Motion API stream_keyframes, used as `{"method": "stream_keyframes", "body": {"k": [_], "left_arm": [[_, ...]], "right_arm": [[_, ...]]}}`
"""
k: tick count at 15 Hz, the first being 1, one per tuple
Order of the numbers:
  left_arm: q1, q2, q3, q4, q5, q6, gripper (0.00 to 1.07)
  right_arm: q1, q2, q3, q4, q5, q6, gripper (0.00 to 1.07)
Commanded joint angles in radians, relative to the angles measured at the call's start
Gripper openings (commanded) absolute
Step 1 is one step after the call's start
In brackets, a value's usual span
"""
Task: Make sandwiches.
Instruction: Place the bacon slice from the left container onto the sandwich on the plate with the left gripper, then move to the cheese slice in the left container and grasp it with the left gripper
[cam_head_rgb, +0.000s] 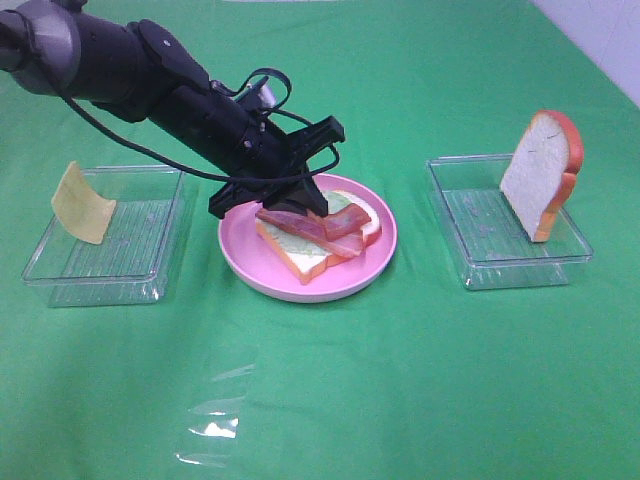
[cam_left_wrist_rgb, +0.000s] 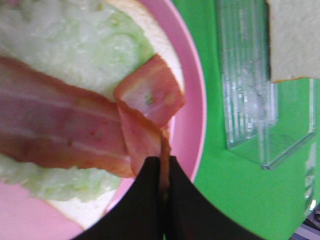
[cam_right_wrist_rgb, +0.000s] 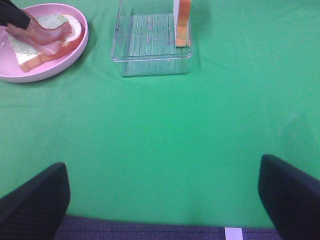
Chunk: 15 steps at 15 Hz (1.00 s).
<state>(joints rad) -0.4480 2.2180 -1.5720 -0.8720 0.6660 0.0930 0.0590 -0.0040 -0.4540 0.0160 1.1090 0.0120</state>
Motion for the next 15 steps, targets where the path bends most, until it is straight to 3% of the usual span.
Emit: {"method": "stream_keyframes", "body": {"k": [1, 2, 3, 4, 5, 7, 8, 12, 15], "left_arm": [[0.001, -0.003, -0.004, 0.139, 0.010, -0.093, 0.00], [0.001, -0.003, -0.004, 0.169, 0.014, -0.099, 0.01], [0.001, -0.003, -0.004, 0.179, 0.017, -0.099, 0.14], [0.001, -0.004, -0.004, 0.179, 0.023, -0.093, 0.35], [0.001, -0.012, -0.004, 0.179, 0.027, -0.093, 0.66], [0.001, -0.031, -0.009, 0.179, 0.029, -0.078, 1.02], [0.001, -0.047, -0.049, 0.188, 0.066, -0.062, 1.00], [0.001, -0.083, -0.162, 0.263, 0.194, -0.085, 1.00], [0.001, -0.112, -0.285, 0.475, 0.384, -0.161, 1.00]], "right_arm": [[-0.006, -0.028, 0.003, 0.000, -0.010, -0.002, 0.98], [-0.006, -0.028, 0.003, 0.000, -0.010, -0.002, 0.98], [-0.006, -0.028, 0.003, 0.000, -0.010, -0.002, 0.98], [-0.006, -0.028, 0.003, 0.000, -0.010, -0.002, 0.98], [-0.006, -0.028, 0.003, 0.000, -0.010, -0.002, 0.98], [-0.006, -0.028, 0.003, 0.000, -0.010, -0.002, 0.98], [-0.006, -0.028, 0.003, 0.000, -0.010, -0.002, 0.98], [-0.006, -0.028, 0.003, 0.001, -0.010, -0.002, 0.98], [-0.006, -0.028, 0.003, 0.000, -0.010, -0.002, 0.98]]}}
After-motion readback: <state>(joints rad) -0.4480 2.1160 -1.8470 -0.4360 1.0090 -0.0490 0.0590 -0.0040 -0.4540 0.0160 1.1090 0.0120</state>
